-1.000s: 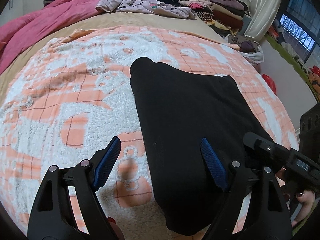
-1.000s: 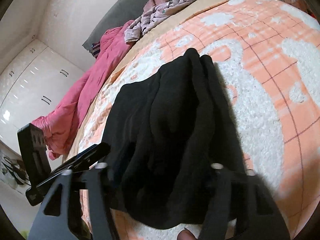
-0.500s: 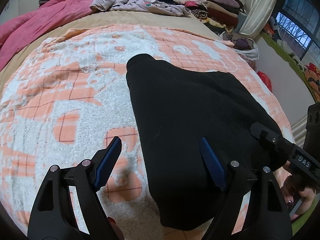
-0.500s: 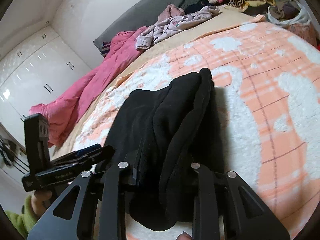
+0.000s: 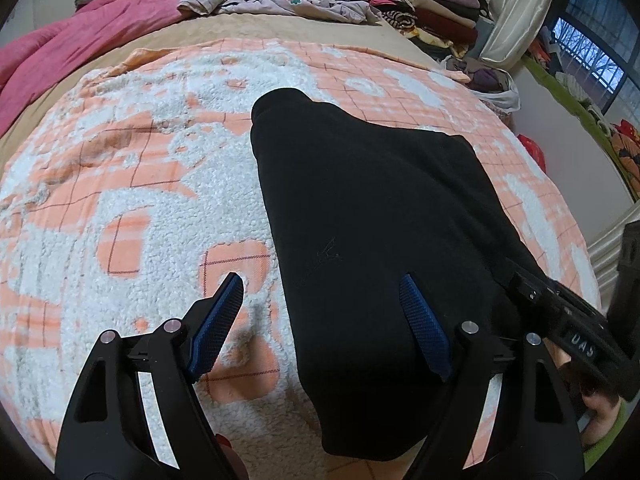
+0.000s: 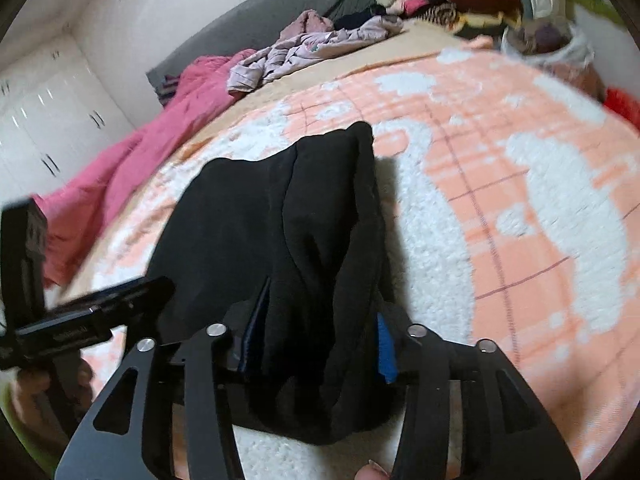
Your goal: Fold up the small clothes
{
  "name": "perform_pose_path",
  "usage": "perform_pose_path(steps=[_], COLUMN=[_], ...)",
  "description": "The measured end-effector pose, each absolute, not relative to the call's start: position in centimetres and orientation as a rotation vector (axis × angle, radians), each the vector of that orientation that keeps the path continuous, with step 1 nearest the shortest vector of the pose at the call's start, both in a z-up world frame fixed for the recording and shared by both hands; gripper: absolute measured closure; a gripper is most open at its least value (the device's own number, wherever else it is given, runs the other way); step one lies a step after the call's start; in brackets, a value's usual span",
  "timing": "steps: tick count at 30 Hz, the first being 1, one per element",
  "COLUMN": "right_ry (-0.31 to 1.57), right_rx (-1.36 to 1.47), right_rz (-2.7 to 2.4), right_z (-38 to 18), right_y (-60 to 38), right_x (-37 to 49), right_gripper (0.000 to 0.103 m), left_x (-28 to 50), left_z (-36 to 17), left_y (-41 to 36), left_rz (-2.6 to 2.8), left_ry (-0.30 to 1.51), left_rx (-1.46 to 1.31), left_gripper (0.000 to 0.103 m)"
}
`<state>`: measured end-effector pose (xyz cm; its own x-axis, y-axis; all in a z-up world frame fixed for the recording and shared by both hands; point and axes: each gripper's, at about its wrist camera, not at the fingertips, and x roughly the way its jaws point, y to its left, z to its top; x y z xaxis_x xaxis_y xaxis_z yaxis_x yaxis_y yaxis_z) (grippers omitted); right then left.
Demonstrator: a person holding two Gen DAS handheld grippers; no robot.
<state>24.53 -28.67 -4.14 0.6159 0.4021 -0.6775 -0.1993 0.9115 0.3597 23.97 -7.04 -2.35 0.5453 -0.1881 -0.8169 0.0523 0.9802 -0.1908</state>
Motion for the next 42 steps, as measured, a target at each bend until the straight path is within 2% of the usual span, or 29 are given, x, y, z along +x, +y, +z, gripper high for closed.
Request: perform_pose_path(steps=[7,11,12,13,17,18,21,23,25,26,42], right_ry=[0.871,0.856,0.840,0.829,0.768,0.751,0.706,0.671,0.641,0.626,0.547], right_rx=[0.259,0.230,0.215,0.205,0.181,0.182,0.186,0.188,0.183,0.176,0.069], right_rz=[0.284,0.273,0.267,0.263,0.254,0.250,0.254,0.256,0.257,0.259,0.240], right_z=[-4.4,-3.8,-3.5,-3.2,-1.8,-1.4,-0.3,0.6,1.2,1.6,3.2], right_y=[-29.2,-29.0,-28.9,-28.9,-29.0,-29.1,-29.3,-29.4,-29.4,-29.4,-27.6], right_x=[24.3,23.6,23.2,23.0,21.5,21.1,20.0,19.1,18.3,17.9,11.8], right_gripper=[0.040,0.038,0.035,0.028,0.017,0.012,0.007,0.006,0.005,0.005,0.005], left_x=[23.9,23.7,23.6,23.4,22.6,22.3,21.3,20.5,19.7,19.2,12.4], left_z=[-2.3,-2.0,-1.9,-1.8,-0.9,-0.5,0.3,0.9,1.6,1.9,2.7], left_y=[-6.8,-6.7,-6.7,-6.7,-6.4,-6.2,-6.0,-5.9,-5.7,-5.7,-5.0], left_rz=[-0.142,-0.138,-0.138,-0.138,-0.134,-0.133,-0.132,-0.131,-0.131,-0.131,-0.106], left_ry=[0.984,0.977,0.974,0.967,0.938,0.927,0.897,0.876,0.852,0.841,0.756], left_rx=[-0.156,-0.162,-0.163,-0.164,-0.169,-0.173,-0.168,-0.158,-0.149,-0.143,-0.084], left_gripper=[0.030,0.030,0.030,0.030,0.030,0.029,0.024,0.021,0.011,0.010,0.010])
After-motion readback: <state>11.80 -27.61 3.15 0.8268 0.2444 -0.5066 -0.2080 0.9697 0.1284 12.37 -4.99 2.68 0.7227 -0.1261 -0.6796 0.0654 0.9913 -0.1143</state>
